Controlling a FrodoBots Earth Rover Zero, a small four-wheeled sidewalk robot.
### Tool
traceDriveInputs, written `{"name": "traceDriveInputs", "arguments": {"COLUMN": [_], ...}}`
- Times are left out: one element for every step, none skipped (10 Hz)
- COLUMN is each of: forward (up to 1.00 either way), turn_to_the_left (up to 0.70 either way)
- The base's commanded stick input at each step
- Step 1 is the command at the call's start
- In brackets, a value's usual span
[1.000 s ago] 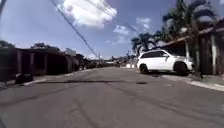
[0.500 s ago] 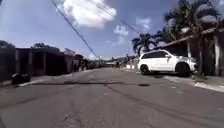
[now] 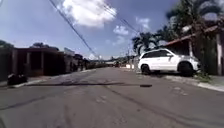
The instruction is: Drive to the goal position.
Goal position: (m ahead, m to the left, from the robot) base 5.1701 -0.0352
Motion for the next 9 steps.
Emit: {"name": "traceDriveInputs", "arguments": {"forward": [0.45,0.45,0.45,0.45,0.45,0.45,0.45,0.45,0.45], "turn_to_the_left": [0.00,0.00,0.00,0.00,0.00,0.00,0.00,0.00,0.00]}}
